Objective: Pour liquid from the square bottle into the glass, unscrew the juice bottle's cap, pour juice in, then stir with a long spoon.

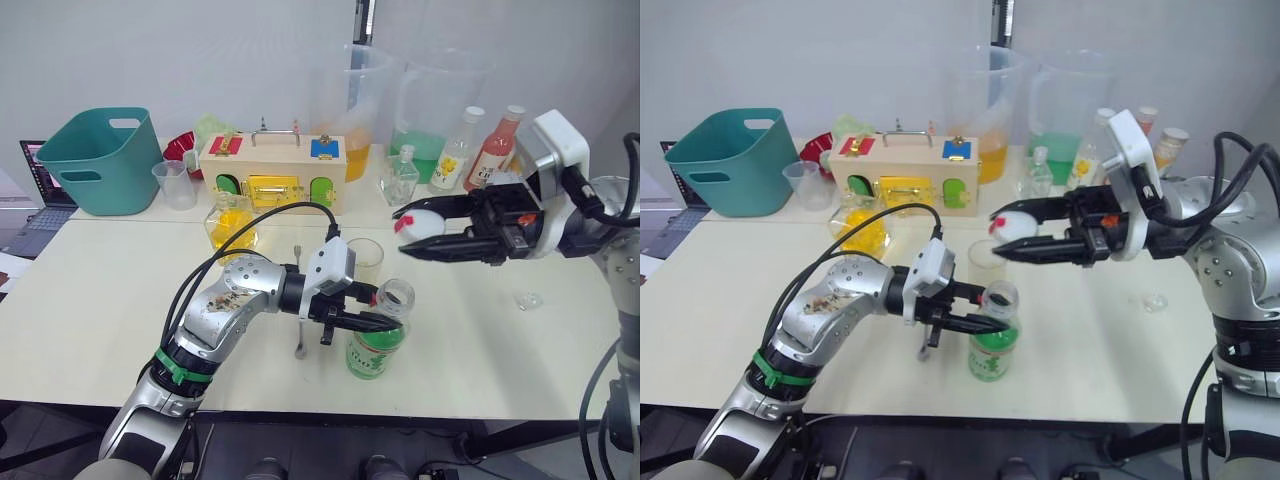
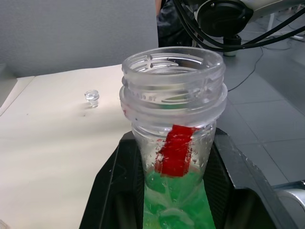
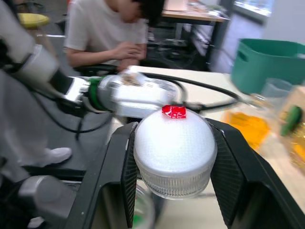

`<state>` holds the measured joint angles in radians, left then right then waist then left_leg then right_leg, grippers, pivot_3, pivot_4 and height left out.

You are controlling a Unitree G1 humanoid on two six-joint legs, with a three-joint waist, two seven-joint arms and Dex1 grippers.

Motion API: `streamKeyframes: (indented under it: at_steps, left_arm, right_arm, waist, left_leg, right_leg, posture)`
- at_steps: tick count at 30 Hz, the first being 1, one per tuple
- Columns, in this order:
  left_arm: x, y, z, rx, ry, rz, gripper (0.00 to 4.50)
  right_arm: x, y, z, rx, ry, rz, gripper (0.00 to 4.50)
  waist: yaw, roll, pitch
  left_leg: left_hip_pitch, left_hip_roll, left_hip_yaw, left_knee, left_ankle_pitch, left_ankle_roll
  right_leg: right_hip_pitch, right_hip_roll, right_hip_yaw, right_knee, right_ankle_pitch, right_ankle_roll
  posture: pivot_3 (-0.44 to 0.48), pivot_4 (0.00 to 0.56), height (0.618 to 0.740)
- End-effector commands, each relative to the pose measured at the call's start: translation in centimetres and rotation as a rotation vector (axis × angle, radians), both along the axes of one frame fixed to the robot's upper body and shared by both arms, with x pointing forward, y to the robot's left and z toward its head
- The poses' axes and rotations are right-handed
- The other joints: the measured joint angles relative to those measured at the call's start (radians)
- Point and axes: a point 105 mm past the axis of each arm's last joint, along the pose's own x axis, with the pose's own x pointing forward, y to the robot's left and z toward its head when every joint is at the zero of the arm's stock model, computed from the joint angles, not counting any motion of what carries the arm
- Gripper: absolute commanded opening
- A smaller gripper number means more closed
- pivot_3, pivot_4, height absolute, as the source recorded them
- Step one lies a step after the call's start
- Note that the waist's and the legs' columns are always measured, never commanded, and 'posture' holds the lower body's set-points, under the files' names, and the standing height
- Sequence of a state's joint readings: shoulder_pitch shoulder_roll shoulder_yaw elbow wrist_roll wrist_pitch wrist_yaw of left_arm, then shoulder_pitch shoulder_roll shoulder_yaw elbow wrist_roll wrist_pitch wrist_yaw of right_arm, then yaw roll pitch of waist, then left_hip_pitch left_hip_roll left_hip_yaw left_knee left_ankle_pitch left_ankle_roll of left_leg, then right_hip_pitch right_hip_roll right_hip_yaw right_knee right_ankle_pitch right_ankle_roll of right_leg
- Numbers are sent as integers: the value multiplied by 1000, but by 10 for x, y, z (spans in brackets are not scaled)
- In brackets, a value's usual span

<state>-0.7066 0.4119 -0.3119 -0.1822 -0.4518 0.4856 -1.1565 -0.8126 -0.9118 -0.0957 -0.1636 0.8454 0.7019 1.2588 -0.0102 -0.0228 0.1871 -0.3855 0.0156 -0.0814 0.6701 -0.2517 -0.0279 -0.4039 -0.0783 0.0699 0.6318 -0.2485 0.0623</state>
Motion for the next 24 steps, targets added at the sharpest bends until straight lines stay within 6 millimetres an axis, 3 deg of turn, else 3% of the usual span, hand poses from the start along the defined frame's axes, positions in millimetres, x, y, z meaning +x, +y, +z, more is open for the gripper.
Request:
streamKeyframes:
  at_steps: [1,5,9,11,16,24]
  left_arm:
    - [2,2,-7,33,24,27,1185]
    - [3,2,-2,16,26,37,1185]
    - [5,3,-1,8,32,46,1185]
    - [5,4,-1,4,33,49,1185]
    - [10,6,4,-23,34,67,1185]
    - [13,12,6,-22,28,86,1185]
  right_arm:
    - [23,-36,4,62,-47,-257,1599]
    - [62,-91,-21,102,-57,-686,1599]
    - [77,-125,-52,114,-26,-925,1599]
    - [81,-132,-63,121,-17,-988,1599]
    - [91,-144,-110,71,31,-1117,1599]
    - [102,-157,-152,81,81,-1253,1599]
  waist:
    - [-1,0,0]
    - [-2,0,0]
    - [-3,0,0]
    - [-7,1,0]
    - [-8,2,-1]
    - [-12,2,-1]
  left_leg:
    - [0,0,0,0,0,0]
    - [0,0,1,0,0,0]
    - [0,0,1,0,0,0]
    - [0,0,1,-1,0,0]
    - [1,0,1,-1,0,0]
    - [1,0,2,-1,0,0]
  right_leg:
    - [0,0,0,0,0,0]
    - [-1,0,0,1,0,0]
    - [-1,0,1,1,0,0]
    - [-1,0,1,1,0,0]
    - [-1,0,2,2,0,0]
    - [-1,0,2,2,0,0]
  posture:
    - [0,150,740]
    - [0,150,740]
    - [0,150,740]
    - [0,150,740]
    - [0,150,740]
    - [0,150,740]
